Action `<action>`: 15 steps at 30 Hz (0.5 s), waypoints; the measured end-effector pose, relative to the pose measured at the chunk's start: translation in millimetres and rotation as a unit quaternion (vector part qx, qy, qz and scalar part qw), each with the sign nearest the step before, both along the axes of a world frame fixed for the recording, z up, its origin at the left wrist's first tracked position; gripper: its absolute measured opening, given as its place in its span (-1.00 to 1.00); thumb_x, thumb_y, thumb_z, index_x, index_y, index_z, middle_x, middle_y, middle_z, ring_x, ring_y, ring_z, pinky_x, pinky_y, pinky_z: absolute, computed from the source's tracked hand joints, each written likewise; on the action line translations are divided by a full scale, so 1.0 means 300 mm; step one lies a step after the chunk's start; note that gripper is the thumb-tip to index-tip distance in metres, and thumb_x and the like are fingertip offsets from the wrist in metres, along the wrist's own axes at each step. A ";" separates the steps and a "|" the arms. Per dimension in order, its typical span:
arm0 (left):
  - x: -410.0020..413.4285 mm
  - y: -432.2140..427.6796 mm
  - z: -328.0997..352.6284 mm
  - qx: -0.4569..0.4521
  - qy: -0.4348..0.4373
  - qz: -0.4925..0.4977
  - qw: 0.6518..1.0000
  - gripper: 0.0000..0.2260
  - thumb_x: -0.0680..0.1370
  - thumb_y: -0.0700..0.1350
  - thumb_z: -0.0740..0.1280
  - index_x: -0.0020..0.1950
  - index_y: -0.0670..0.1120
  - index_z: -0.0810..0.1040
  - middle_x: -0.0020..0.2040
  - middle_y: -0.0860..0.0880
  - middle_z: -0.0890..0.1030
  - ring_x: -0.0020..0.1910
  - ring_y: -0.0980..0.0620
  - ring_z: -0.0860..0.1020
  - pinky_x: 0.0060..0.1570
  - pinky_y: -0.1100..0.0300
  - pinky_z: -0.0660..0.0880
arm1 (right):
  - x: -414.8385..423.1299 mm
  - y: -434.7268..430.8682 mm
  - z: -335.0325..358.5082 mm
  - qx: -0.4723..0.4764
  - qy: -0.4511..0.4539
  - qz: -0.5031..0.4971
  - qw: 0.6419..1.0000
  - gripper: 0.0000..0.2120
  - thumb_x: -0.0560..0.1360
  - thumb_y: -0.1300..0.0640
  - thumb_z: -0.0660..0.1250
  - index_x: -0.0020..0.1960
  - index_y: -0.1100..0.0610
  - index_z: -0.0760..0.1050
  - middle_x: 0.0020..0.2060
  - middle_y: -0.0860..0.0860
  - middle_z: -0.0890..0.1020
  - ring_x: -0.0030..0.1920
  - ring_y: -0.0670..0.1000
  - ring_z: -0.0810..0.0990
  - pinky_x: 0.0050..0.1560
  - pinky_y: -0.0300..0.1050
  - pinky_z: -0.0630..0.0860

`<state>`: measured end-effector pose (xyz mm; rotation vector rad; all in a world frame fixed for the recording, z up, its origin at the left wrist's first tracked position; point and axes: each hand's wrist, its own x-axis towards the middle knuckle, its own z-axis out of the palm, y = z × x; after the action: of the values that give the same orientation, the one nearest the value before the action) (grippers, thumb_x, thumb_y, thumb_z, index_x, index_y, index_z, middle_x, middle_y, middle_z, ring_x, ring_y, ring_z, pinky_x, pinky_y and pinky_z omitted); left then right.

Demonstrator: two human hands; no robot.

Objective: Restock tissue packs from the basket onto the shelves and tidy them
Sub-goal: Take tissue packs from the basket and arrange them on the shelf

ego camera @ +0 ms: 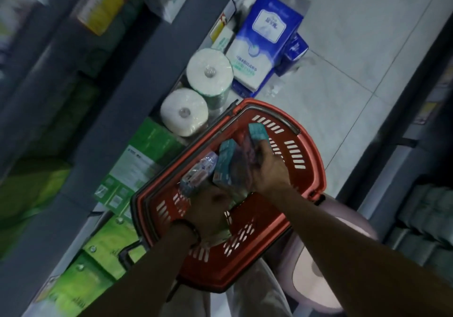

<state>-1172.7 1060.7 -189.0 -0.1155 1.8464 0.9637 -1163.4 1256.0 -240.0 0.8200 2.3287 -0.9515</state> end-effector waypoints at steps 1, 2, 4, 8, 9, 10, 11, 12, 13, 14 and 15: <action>-0.002 -0.009 0.030 -0.002 -0.011 0.050 0.999 -0.73 0.53 0.02 0.30 -0.18 -0.17 0.60 -0.19 -0.10 0.57 -0.16 0.03 0.52 0.03 -0.13 0.54 | 0.014 0.008 0.077 -0.069 0.025 -0.065 0.995 -0.35 0.57 0.03 0.46 0.52 -0.21 0.20 0.20 0.06 0.68 0.06 0.13 0.74 -0.03 0.20 0.74; -0.005 -0.024 0.061 -0.010 -0.028 0.088 0.996 -0.75 0.54 0.00 0.37 -0.21 -0.15 0.61 -0.23 -0.08 0.60 -0.19 -0.01 0.55 -0.01 -0.14 0.54 | 0.028 0.017 0.169 -0.143 0.041 -0.145 0.978 -0.32 0.58 0.04 0.46 0.55 -0.24 0.18 0.27 0.05 0.66 0.11 0.11 0.74 0.01 0.21 0.74; -0.025 -0.051 0.154 0.007 -0.082 0.136 0.987 -0.68 0.43 0.20 0.46 -0.12 -0.05 0.68 -0.19 -0.01 0.69 -0.15 -0.08 0.62 -0.01 -0.09 0.54 | 0.045 0.028 0.375 -0.269 0.057 -0.284 0.918 -0.31 0.59 0.16 0.48 0.53 -0.18 0.18 0.23 0.05 0.68 0.05 0.11 0.78 -0.02 0.13 0.74; -0.093 -0.053 0.537 0.068 -0.148 0.206 0.965 -0.54 0.46 0.32 0.44 0.25 0.09 0.69 0.14 0.02 0.75 0.13 -0.16 0.71 0.24 -0.14 0.59 | 0.072 -0.003 0.758 -0.389 0.071 -0.356 0.847 -0.48 0.57 0.27 0.45 0.48 0.11 0.38 0.19 0.19 0.73 0.14 0.25 0.75 0.16 0.26 0.67; -0.109 -0.049 0.654 0.087 -0.176 0.241 0.950 -0.61 0.53 0.26 0.42 0.26 0.09 0.67 0.16 0.01 0.74 0.11 -0.14 0.72 0.18 -0.09 0.62 | 0.068 -0.013 0.849 -0.408 0.078 -0.351 0.839 -0.50 0.58 0.27 0.43 0.48 0.12 0.41 0.21 0.20 0.73 0.19 0.28 0.73 0.25 0.32 0.62; -0.120 -0.048 0.757 0.109 -0.193 0.267 0.938 -0.66 0.59 0.20 0.39 0.29 0.09 0.63 0.18 -0.01 0.73 0.11 -0.13 0.73 0.15 -0.06 0.62 | 0.060 -0.025 0.938 -0.429 0.086 -0.351 0.828 -0.54 0.59 0.29 0.40 0.46 0.14 0.44 0.23 0.21 0.72 0.21 0.29 0.72 0.28 0.33 0.60; -0.132 -0.051 0.844 0.133 -0.196 0.280 0.930 -0.67 0.62 0.16 0.36 0.33 0.07 0.60 0.22 -0.03 0.72 0.13 -0.13 0.72 0.17 -0.04 0.61 | 0.046 -0.034 1.024 -0.451 0.097 -0.349 0.816 -0.58 0.60 0.33 0.37 0.43 0.16 0.48 0.22 0.22 0.72 0.20 0.28 0.72 0.23 0.29 0.64; -0.146 -0.057 0.932 0.157 -0.184 0.288 0.927 -0.66 0.64 0.12 0.35 0.37 0.04 0.57 0.25 -0.05 0.71 0.17 -0.14 0.71 0.22 -0.05 0.59 | 0.031 -0.042 1.110 -0.464 0.108 -0.342 0.810 -0.61 0.58 0.35 0.36 0.40 0.17 0.51 0.21 0.22 0.73 0.16 0.25 0.74 0.12 0.20 0.69; -0.163 -0.071 1.008 0.176 -0.165 0.290 0.926 -0.65 0.64 0.07 0.36 0.41 0.00 0.55 0.28 -0.08 0.69 0.21 -0.16 0.69 0.27 -0.07 0.57 | 0.015 -0.048 1.190 -0.466 0.119 -0.329 0.813 -0.62 0.57 0.33 0.38 0.37 0.17 0.53 0.18 0.21 0.74 0.11 0.21 0.75 0.01 0.11 0.71; -0.183 -0.082 1.084 0.193 -0.153 0.301 0.921 -0.61 0.63 0.03 0.40 0.43 -0.04 0.54 0.29 -0.11 0.68 0.23 -0.18 0.68 0.30 -0.09 0.55 | 0.000 -0.055 1.269 -0.461 0.130 -0.314 0.819 -0.61 0.53 0.28 0.44 0.35 0.16 0.54 0.17 0.19 0.75 0.09 0.20 0.75 -0.04 0.06 0.69; -0.204 -0.096 1.158 0.207 -0.140 0.312 0.917 -0.56 0.58 -0.01 0.45 0.44 -0.07 0.53 0.30 -0.14 0.67 0.23 -0.22 0.67 0.30 -0.11 0.55 | -0.012 -0.059 1.339 -0.454 0.139 -0.302 0.827 -0.55 0.47 0.22 0.49 0.35 0.16 0.53 0.17 0.19 0.75 0.09 0.21 0.74 -0.04 0.07 0.66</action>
<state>-1233.9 1031.9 158.4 -0.5783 1.3158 1.6642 -1167.1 1238.3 161.9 1.0144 1.4367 -2.3184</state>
